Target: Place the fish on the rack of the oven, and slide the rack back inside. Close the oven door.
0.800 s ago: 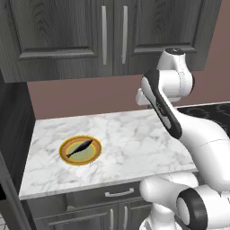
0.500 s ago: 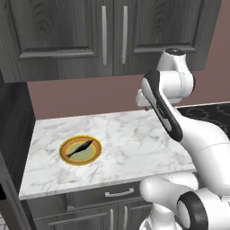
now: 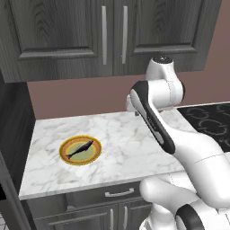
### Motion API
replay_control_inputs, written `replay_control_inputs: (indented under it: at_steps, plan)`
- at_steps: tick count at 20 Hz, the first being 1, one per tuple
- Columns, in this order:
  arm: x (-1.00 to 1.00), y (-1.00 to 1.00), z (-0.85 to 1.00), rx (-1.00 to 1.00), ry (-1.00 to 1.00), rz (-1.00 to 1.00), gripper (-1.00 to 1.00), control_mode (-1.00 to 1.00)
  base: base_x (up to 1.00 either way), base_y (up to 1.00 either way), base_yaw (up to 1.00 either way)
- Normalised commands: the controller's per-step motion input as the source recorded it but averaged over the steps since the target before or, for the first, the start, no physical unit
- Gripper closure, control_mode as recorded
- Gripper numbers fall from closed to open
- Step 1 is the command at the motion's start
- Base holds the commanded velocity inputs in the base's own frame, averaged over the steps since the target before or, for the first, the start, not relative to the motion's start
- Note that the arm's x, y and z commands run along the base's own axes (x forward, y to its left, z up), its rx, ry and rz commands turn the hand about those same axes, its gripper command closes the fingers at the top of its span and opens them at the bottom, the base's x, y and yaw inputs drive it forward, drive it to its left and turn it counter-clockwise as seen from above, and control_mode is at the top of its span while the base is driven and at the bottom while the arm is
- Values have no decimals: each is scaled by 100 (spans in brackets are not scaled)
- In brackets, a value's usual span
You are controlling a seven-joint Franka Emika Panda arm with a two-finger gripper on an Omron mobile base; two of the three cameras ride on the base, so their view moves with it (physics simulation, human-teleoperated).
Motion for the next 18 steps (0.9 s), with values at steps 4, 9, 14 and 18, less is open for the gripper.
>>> replay_control_inputs:
  at_steps: [4, 9, 14, 18]
  plan:
    - [-8, 5, -22, 0, 4, -11, -100, -100, 0, 0, 0]
    - [-21, 36, -40, 0, 1, -17, -100, -100, 0, 0, 0]
    - [-12, 52, -39, 10, 1, -26, -100, -100, 0, 0, 0]
    - [-8, 47, -32, 15, 0, -27, -100, -100, 0, 0, 0]
